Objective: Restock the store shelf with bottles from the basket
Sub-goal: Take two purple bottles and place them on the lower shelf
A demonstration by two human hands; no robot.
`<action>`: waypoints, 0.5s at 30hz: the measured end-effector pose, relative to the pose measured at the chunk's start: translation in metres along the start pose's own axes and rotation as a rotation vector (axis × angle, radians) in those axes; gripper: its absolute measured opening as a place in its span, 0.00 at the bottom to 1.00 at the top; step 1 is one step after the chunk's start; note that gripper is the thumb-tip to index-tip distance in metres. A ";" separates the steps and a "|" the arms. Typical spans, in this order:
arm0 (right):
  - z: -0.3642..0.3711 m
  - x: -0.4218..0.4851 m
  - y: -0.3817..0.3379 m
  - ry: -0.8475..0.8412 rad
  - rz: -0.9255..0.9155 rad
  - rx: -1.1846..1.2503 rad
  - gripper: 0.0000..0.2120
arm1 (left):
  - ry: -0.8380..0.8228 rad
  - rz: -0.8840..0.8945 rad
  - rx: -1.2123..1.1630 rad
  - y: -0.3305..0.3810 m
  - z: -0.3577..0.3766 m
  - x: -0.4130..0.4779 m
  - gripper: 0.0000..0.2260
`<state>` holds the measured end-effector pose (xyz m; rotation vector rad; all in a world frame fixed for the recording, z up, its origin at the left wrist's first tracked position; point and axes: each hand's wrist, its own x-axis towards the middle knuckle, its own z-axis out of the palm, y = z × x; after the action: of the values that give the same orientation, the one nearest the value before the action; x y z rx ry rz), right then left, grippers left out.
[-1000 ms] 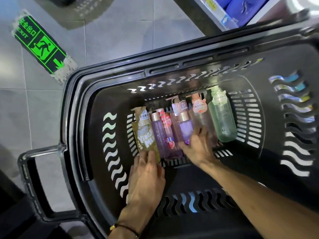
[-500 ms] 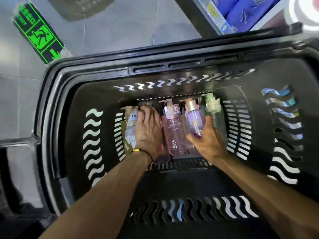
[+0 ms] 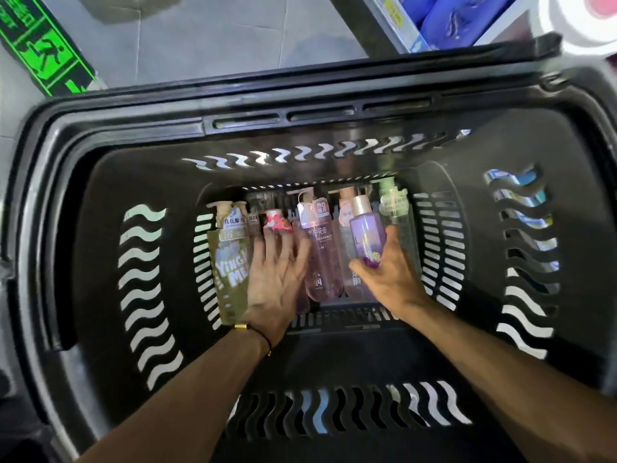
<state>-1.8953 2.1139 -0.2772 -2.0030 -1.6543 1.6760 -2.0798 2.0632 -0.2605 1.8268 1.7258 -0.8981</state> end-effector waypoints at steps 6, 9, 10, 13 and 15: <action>-0.005 -0.004 -0.001 -0.009 0.005 0.020 0.23 | 0.130 -0.095 -0.782 0.006 0.013 -0.007 0.48; -0.012 -0.012 -0.010 -0.009 0.009 0.013 0.22 | 0.169 -0.267 -1.210 -0.004 0.011 -0.007 0.24; -0.014 -0.016 -0.014 -0.002 0.006 0.026 0.22 | 0.139 -0.290 -1.326 -0.007 0.010 -0.006 0.19; -0.021 -0.034 -0.033 0.007 -0.010 0.102 0.20 | 0.050 -0.308 -1.711 -0.015 -0.013 -0.018 0.14; -0.028 -0.052 -0.046 -0.002 -0.023 0.165 0.20 | 0.016 -0.263 -1.873 -0.018 -0.035 -0.035 0.11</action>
<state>-1.8971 2.1110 -0.2026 -1.8995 -1.4793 1.7443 -2.0922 2.0663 -0.2098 0.3038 1.6195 0.6672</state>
